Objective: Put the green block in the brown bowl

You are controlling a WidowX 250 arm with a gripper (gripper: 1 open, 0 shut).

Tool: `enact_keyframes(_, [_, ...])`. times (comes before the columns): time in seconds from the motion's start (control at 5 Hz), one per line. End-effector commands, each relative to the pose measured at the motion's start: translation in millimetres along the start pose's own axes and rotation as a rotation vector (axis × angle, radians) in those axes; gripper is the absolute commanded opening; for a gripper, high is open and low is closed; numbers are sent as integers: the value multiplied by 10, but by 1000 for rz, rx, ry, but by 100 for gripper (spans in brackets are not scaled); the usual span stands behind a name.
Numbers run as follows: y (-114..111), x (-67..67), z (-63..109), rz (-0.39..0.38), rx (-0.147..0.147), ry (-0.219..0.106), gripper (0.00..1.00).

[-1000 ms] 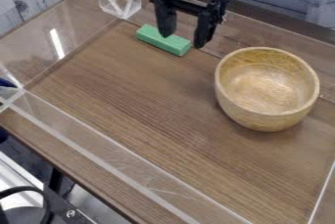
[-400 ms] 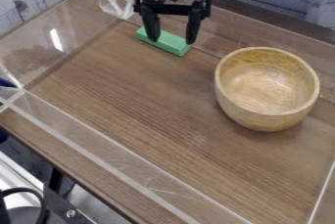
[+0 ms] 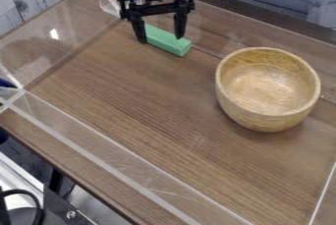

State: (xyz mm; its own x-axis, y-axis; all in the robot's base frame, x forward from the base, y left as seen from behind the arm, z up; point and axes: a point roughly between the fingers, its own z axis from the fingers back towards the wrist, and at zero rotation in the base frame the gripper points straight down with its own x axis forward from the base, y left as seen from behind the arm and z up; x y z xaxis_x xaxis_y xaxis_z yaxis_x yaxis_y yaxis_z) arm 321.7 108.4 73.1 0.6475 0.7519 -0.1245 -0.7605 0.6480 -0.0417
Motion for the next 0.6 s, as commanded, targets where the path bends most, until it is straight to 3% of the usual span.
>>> enact_keyframes(0.0, [8, 156, 147, 149, -65, -53, 100])
enact_keyframes(0.2, [48, 221, 97, 233, -76, -49, 100])
enact_keyframes(0.4, [32, 238, 47, 233, -70, -50, 0])
